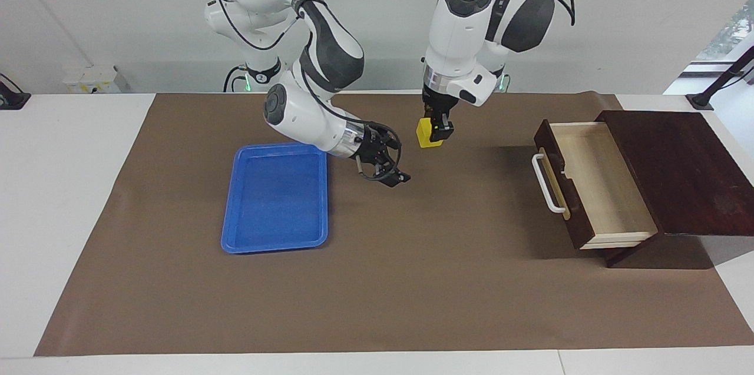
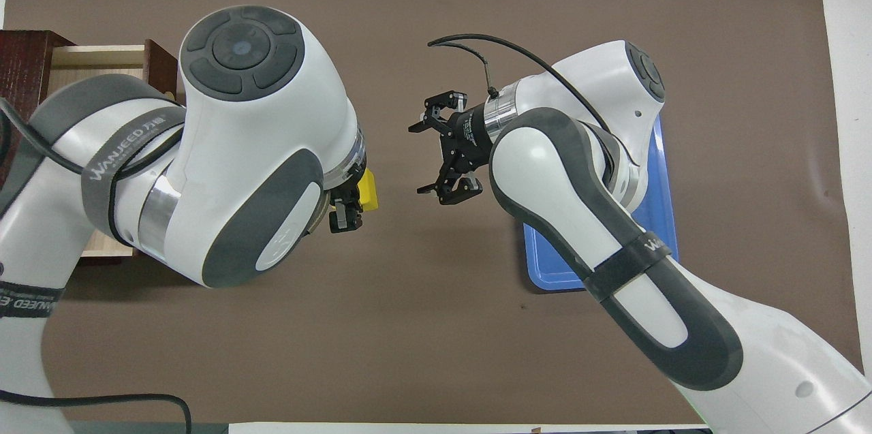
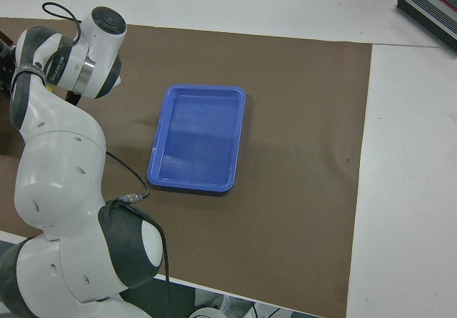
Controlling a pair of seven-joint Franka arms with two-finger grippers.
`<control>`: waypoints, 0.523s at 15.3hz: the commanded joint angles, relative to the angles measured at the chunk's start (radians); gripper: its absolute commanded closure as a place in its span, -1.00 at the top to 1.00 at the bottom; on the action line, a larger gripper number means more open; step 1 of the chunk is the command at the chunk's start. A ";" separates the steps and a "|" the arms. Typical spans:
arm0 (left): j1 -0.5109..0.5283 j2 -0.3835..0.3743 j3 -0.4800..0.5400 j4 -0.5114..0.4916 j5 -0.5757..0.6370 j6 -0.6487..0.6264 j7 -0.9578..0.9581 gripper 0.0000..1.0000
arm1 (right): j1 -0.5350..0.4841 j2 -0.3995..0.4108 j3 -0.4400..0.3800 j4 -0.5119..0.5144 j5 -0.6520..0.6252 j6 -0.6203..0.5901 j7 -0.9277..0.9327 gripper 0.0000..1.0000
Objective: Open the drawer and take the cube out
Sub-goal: 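Grasp the yellow cube with the right gripper from the left gripper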
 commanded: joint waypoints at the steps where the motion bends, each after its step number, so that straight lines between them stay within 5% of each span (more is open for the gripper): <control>1: -0.017 0.012 0.017 0.025 -0.020 0.002 -0.013 -1.00 | 0.006 -0.032 -0.001 -0.042 0.014 -0.012 0.011 1.00; 8: -0.017 0.012 0.017 0.023 -0.019 0.010 -0.013 -1.00 | 0.003 -0.065 -0.002 -0.070 0.103 0.000 0.078 1.00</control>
